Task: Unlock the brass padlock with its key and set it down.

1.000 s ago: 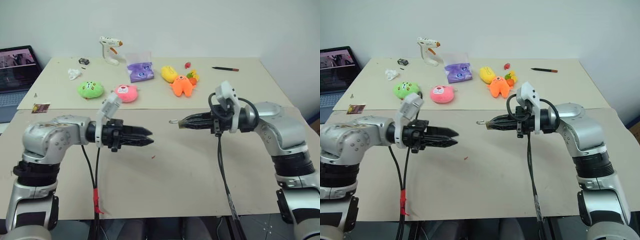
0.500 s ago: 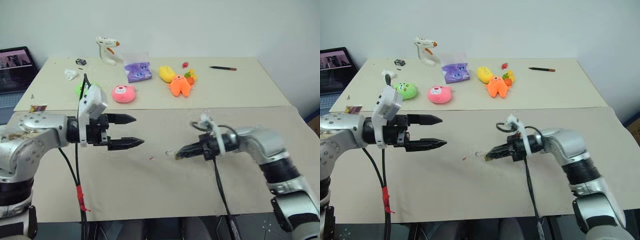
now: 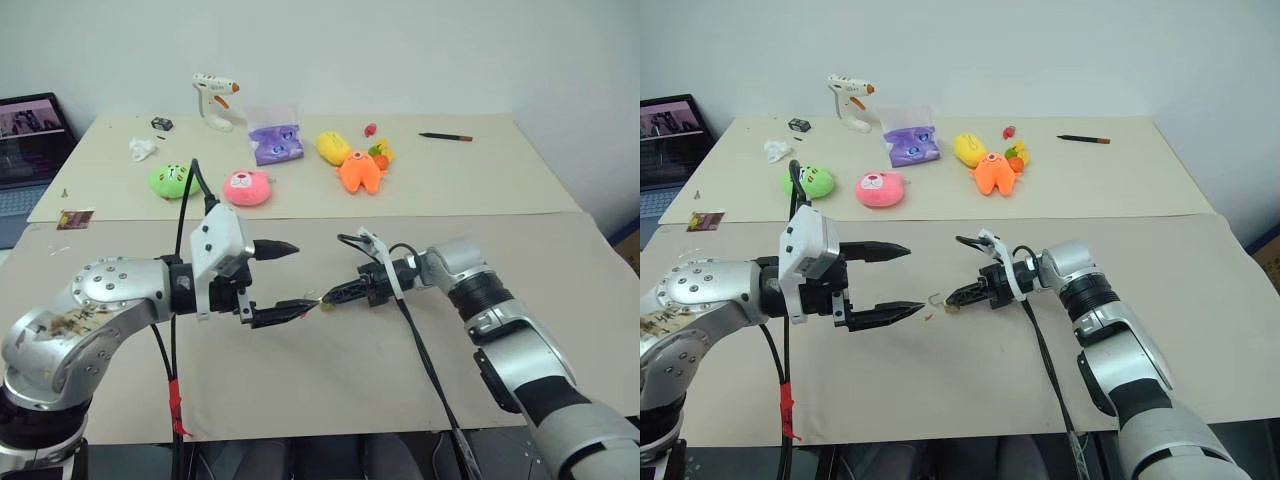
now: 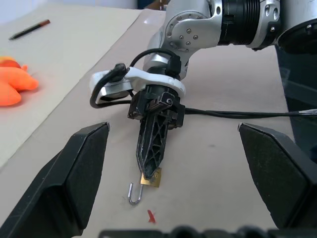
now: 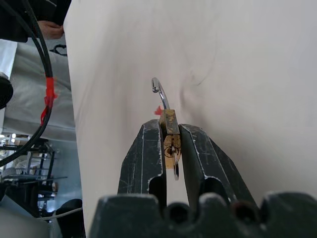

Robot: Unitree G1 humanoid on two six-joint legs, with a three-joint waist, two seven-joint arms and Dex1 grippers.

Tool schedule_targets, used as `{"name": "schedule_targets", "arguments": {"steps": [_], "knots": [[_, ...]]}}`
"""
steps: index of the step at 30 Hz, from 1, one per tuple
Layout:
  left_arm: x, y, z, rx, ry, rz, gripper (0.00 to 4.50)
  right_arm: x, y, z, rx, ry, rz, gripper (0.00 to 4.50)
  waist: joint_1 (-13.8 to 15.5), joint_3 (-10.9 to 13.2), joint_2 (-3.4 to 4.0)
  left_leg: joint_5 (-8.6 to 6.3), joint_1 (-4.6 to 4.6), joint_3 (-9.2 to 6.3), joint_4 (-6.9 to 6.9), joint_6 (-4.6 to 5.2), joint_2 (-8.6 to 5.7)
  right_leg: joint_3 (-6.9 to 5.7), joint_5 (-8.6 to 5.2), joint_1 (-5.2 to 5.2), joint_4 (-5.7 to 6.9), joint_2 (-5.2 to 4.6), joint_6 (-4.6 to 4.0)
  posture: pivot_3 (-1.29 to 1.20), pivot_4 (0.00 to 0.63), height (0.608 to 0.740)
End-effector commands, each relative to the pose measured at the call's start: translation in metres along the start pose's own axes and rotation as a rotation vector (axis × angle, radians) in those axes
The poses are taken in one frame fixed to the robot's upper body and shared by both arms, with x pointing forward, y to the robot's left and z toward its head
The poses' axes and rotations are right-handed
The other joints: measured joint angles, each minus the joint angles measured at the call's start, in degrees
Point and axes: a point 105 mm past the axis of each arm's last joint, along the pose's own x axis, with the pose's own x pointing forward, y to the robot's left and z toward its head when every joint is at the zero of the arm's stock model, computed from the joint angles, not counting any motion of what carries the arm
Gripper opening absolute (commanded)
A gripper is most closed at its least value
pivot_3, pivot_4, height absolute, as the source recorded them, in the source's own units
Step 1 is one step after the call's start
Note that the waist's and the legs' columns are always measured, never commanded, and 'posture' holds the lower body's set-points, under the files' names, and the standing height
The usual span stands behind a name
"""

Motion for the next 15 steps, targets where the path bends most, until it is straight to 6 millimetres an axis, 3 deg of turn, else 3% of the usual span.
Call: {"name": "schedule_targets", "arguments": {"steps": [1,4,11,15], "knots": [[0.000,0.001,0.010,0.070,-0.029,0.022,4.50,-0.006,-0.028,-0.027,0.042,0.059,-0.103,1.33,0.0,0.0,-0.01,-0.02,0.37,0.00,-0.10,0.01,0.00,0.00,0.00,0.27,-0.09,-0.01,0.00,0.00,0.150,0.740],[0.003,-0.001,0.010,0.066,-0.038,0.012,4.50,-0.022,-0.041,-0.034,0.058,0.059,-0.163,2.29,0.5,0.0,0.00,-0.32,1.02,-0.14,-0.33,0.41,-0.03,-0.04,0.00,0.95,-0.40,-0.02,0.00,0.00,0.150,0.740],[0.009,-0.005,0.008,0.043,-0.062,-0.012,4.50,-0.093,-0.068,-0.063,0.087,0.095,-0.335,4.46,1.6,-0.1,0.06,-0.49,1.75,-0.41,-0.32,0.48,-0.32,-0.04,0.00,1.78,-0.52,-0.24,0.00,0.00,0.150,0.740],[0.012,-0.007,0.006,0.025,-0.074,-0.023,4.50,-0.125,-0.074,-0.070,0.054,0.100,-0.417,4.46,1.9,-0.1,0.03,-0.50,1.85,-0.43,-0.29,0.49,-0.46,-0.06,0.00,1.94,-0.56,-0.38,0.00,0.00,0.150,0.740]]}}
